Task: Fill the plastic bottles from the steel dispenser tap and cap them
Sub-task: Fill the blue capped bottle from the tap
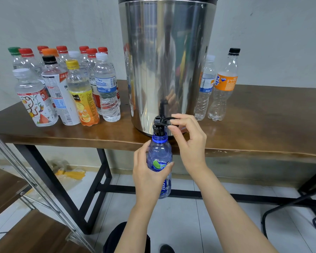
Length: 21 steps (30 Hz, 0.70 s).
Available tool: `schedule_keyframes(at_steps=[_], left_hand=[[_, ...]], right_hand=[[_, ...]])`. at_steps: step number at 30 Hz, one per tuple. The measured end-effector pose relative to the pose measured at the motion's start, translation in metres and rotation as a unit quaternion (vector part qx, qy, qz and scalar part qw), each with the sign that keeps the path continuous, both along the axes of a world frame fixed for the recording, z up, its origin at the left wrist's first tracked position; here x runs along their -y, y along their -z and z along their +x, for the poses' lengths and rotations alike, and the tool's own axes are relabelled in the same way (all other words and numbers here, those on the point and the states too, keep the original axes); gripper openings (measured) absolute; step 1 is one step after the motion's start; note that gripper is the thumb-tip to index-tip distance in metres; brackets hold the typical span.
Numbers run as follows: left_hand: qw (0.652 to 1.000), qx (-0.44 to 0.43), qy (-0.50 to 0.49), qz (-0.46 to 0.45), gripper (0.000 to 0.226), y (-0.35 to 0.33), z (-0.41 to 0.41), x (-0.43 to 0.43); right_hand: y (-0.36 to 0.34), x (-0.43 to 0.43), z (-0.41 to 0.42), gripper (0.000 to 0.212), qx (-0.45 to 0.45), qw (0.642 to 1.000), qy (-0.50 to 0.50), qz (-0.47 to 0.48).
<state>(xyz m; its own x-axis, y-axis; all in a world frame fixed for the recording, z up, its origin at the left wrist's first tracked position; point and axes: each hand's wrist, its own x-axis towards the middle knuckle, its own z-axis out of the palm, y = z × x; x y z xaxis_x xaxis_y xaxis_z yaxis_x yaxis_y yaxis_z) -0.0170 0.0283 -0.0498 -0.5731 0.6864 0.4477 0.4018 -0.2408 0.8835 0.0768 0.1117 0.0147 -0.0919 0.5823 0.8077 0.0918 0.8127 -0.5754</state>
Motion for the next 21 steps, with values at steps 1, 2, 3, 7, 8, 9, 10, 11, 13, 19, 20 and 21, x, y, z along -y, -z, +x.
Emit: schedule_keyframes(at_steps=[1, 2, 3, 7, 8, 9, 10, 11, 13, 19, 20, 21], left_hand=[[1.000, 0.001, 0.000, 0.001, 0.080, 0.0000, 0.0001, 0.0000], [1.000, 0.001, 0.000, 0.000, 0.080, 0.0000, 0.0002, 0.0000], [1.000, 0.001, 0.000, -0.001, 0.080, 0.0000, 0.0002, 0.0001], [1.000, -0.003, 0.002, -0.005, 0.080, 0.0004, 0.0000, 0.0000], [1.000, -0.003, 0.001, -0.005, 0.080, 0.0003, 0.0000, 0.0002], [1.000, -0.002, 0.001, -0.005, 0.080, 0.0000, 0.0002, 0.0001], [1.000, -0.001, 0.000, -0.005, 0.080, -0.0002, 0.0003, 0.0002], [1.000, 0.000, 0.000, -0.005, 0.080, -0.0004, 0.0005, 0.0000], [1.000, 0.002, 0.000, -0.003, 0.079, -0.0002, 0.0005, -0.0001], [1.000, -0.003, -0.001, -0.008, 0.080, 0.0009, 0.0000, -0.0002], [1.000, -0.005, -0.002, -0.009, 0.080, 0.0010, -0.0001, -0.0002], [1.000, -0.006, -0.003, -0.010, 0.080, 0.0008, 0.0000, -0.0004]], right_hand=[[-0.0002, 0.0005, -0.0001, 0.023, -0.001, 1.000, -0.001, -0.001], [-0.0003, 0.0007, -0.0001, 0.023, -0.001, 1.000, -0.001, -0.001], [-0.0003, 0.0009, -0.0001, 0.023, 0.000, 1.000, -0.001, -0.002], [-0.0001, 0.0004, 0.0004, 0.023, 0.004, 1.000, -0.001, -0.002], [0.0000, 0.0004, 0.0004, 0.023, 0.004, 1.000, -0.001, -0.003], [0.0000, 0.0004, 0.0003, 0.023, 0.005, 1.000, -0.002, -0.004], [-0.0001, 0.0003, 0.0003, 0.024, 0.005, 1.000, -0.004, -0.005], [-0.0001, 0.0003, 0.0003, 0.024, 0.005, 1.000, -0.004, -0.006], [-0.0002, 0.0003, 0.0003, 0.024, 0.005, 1.000, -0.004, -0.006], [0.0001, 0.0008, 0.0005, 0.023, 0.008, 1.000, -0.001, -0.006], [0.0001, 0.0007, 0.0006, 0.023, 0.009, 1.000, 0.000, -0.006], [0.0002, 0.0005, 0.0004, 0.023, 0.010, 1.000, 0.001, -0.006]])
